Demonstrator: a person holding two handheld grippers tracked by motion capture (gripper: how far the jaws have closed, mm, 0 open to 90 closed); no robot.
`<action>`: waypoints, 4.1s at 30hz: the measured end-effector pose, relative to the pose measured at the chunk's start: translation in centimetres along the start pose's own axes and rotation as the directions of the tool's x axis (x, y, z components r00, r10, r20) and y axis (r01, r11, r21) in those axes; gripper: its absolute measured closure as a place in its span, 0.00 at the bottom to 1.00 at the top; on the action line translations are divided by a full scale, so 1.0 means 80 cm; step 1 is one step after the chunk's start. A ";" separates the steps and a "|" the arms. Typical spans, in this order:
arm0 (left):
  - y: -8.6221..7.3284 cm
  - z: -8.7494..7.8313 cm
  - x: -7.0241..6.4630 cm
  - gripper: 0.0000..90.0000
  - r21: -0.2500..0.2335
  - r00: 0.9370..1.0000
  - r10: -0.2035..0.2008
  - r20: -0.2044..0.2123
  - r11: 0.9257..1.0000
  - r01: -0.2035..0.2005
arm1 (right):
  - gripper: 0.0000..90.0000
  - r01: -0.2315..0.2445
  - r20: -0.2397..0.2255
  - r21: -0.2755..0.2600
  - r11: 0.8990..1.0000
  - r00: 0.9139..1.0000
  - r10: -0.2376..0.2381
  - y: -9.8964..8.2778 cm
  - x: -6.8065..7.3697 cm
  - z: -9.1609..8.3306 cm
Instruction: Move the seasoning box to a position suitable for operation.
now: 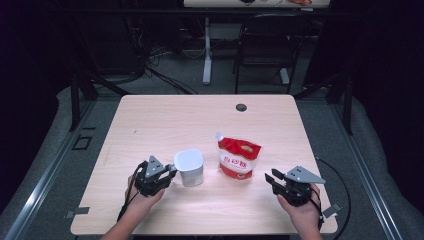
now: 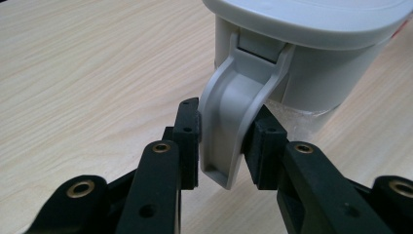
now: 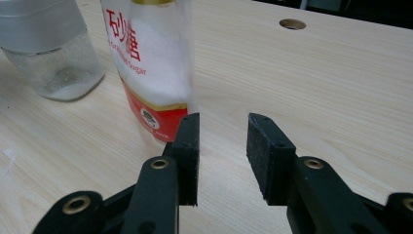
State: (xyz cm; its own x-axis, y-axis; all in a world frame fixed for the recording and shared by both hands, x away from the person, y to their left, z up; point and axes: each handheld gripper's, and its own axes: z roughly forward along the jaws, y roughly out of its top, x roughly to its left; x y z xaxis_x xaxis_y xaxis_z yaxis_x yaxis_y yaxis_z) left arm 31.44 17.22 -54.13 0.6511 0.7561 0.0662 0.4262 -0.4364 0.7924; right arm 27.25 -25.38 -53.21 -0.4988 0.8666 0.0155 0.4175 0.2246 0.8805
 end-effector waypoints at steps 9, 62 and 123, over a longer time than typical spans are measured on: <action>-0.002 0.000 -0.011 0.78 -0.035 0.997 0.044 0.065 0.999 -0.042 | 0.74 0.026 -0.026 0.020 0.999 0.999 -0.025 0.000 0.007 0.005; -0.004 -0.011 -0.039 0.73 -0.075 0.973 0.074 0.218 0.995 -0.059 | 0.78 0.106 -0.134 -0.069 0.992 0.984 -0.114 0.017 0.051 -0.005; -0.007 -0.019 -0.041 0.93 -0.053 0.982 0.083 0.167 0.996 -0.075 | 0.67 0.282 -0.193 -0.034 0.959 0.940 -0.283 0.033 0.113 0.046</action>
State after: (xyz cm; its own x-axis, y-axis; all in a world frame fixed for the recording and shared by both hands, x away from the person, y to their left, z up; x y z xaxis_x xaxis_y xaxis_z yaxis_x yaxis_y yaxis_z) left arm 28.10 15.71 -53.91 0.7802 0.6248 0.0295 0.3422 -0.4658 0.8160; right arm 26.62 -15.35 -52.52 -0.7332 0.6647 -0.1434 0.2337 0.4445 0.8648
